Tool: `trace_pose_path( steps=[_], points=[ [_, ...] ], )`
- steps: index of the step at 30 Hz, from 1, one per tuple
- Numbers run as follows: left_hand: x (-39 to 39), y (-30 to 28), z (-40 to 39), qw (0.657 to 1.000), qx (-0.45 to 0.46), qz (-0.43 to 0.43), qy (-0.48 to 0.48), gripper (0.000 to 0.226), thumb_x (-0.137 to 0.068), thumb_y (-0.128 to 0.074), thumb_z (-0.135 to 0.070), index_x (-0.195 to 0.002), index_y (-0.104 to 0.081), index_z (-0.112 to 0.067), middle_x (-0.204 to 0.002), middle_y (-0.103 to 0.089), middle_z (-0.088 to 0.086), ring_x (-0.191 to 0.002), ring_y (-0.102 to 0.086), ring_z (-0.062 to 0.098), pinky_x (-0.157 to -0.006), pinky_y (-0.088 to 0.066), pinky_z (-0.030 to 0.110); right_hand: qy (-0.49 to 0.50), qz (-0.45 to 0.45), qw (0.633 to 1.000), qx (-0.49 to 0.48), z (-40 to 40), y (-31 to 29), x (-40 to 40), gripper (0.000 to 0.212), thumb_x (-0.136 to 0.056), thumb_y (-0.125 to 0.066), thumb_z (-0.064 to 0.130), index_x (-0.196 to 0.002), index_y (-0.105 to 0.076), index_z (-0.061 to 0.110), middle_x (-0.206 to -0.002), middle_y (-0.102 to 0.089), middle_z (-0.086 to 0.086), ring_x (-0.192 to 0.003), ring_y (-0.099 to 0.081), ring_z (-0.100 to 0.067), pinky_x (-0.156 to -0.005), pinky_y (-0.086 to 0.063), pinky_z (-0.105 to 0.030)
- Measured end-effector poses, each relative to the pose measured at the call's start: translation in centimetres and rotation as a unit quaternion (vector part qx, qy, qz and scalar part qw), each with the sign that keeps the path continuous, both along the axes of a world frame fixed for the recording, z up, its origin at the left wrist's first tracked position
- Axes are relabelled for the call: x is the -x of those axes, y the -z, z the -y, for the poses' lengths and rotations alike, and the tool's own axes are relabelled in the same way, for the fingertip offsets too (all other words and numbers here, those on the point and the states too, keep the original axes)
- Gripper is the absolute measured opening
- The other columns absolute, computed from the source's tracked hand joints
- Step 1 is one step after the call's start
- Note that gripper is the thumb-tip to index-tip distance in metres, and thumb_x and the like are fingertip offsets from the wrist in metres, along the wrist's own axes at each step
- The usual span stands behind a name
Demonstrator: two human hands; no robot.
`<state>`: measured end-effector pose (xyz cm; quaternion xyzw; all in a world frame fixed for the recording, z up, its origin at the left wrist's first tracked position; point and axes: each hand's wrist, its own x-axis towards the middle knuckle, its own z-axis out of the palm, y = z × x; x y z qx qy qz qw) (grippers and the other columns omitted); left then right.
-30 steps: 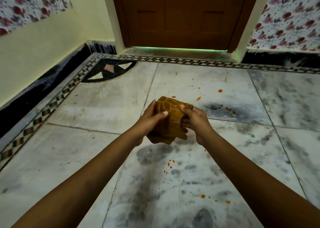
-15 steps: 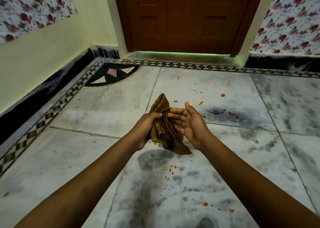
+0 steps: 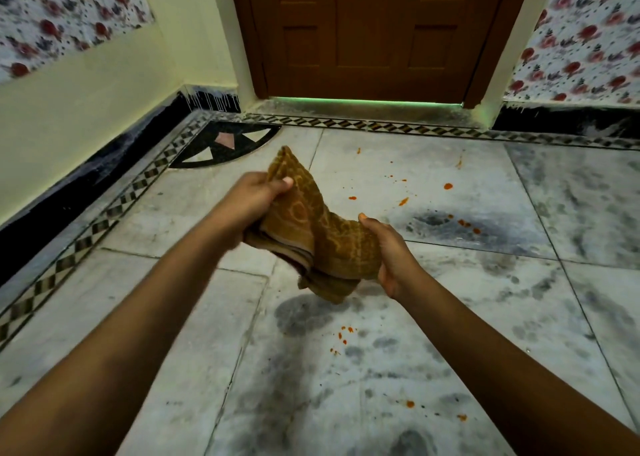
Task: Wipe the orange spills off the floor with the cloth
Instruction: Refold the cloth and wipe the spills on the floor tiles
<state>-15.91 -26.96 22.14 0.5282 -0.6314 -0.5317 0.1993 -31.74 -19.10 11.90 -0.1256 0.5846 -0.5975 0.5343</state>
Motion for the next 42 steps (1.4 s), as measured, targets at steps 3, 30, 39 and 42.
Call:
trace_pose_path(
  steps=[3, 30, 39, 42],
  points=[
    [-0.9, -2.9, 1.0, 0.986, 0.146, 0.065, 0.047, 0.023, -0.097, -0.047, -0.029, -0.116, -0.055, -0.018, -0.097, -0.059, -0.001, -0.091, -0.055, 0.018, -0.084, -0.044, 0.032, -0.032, 0.041, 0.999, 0.001, -0.4, 0.4, 0.6, 0.037, -0.095, -0.048, 0.036, -0.125, -0.051, 0.016, -0.129, -0.054, -0.014, -0.109, -0.056, -0.029, -0.081, -0.050, -0.039],
    [-1.1, 2.8, 1.3, 0.989, 0.031, -0.053, 0.137, 0.022, -0.093, -0.055, -0.017, -0.110, -0.063, -0.029, -0.109, -0.066, 0.000, -0.101, -0.064, 0.019, -0.081, -0.054, 0.031, -0.012, 0.337, 0.934, 0.118, 1.5, 2.3, -5.4, 0.073, -0.084, -0.032, 0.072, -0.113, -0.065, 0.013, -0.109, -0.068, -0.020, -0.103, -0.062, -0.039, -0.090, -0.049, -0.052],
    [-1.2, 7.7, 0.5, 0.989, 0.144, 0.037, -0.025, 0.050, -0.092, -0.057, -0.031, -0.139, -0.042, -0.025, -0.140, -0.048, 0.005, -0.125, -0.047, 0.023, -0.090, -0.040, 0.029, -0.029, 0.297, 0.946, 0.125, 1.8, 3.4, -5.4, 0.075, -0.075, -0.041, 0.076, -0.104, -0.072, 0.013, -0.115, -0.066, -0.018, -0.112, -0.059, -0.037, -0.098, -0.042, -0.057],
    [0.0, 8.5, -1.5, 0.997, -0.066, -0.044, 0.002, 0.057, -0.093, -0.039, -0.054, -0.144, -0.032, -0.030, -0.149, -0.036, -0.001, -0.136, -0.034, 0.023, -0.104, -0.033, 0.040, -0.010, 0.239, 0.963, 0.125, 2.3, 3.6, -5.4, 0.070, -0.081, -0.035, 0.073, -0.107, -0.068, 0.017, -0.113, -0.068, -0.013, -0.110, -0.061, -0.032, -0.098, -0.044, -0.054]
  ],
)
